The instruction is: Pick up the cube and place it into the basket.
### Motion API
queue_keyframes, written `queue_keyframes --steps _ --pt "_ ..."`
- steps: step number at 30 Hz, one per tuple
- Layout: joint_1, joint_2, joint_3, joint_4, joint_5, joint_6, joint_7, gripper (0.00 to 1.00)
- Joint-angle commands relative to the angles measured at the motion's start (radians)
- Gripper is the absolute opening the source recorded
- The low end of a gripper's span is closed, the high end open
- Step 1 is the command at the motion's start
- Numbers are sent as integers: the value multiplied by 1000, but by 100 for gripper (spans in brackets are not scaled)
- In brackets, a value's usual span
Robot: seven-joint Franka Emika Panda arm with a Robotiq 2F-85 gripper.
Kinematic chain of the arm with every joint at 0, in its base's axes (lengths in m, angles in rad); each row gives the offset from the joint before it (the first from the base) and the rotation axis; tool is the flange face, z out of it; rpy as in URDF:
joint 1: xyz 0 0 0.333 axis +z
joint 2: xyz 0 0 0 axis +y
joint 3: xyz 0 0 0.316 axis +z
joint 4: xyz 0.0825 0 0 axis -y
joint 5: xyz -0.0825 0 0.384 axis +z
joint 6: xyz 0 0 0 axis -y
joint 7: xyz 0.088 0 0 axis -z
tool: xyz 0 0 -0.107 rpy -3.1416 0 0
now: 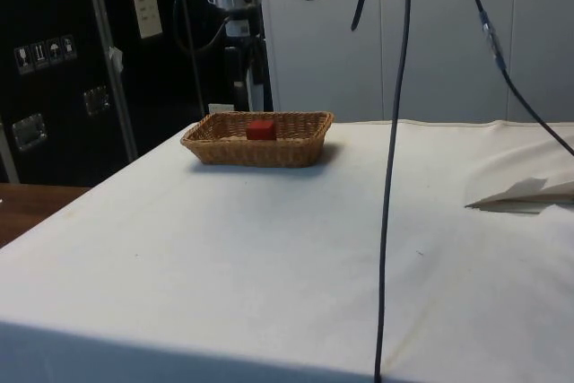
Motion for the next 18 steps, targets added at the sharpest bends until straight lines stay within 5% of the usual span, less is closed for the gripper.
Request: queue_keyframes --steps 1,9,10,11,18 --pt "7 -13 -4 -15 -3 7 -3 100" --pt "23 -53 -6 -49 -6 12 -12 100" --pt "17 -52 -1 -43 0 0 -14 100" --pt "28 -66 -7 -60 -7 12 -15 100" --pt "47 -114 -5 -104 -19 18 -20 100"
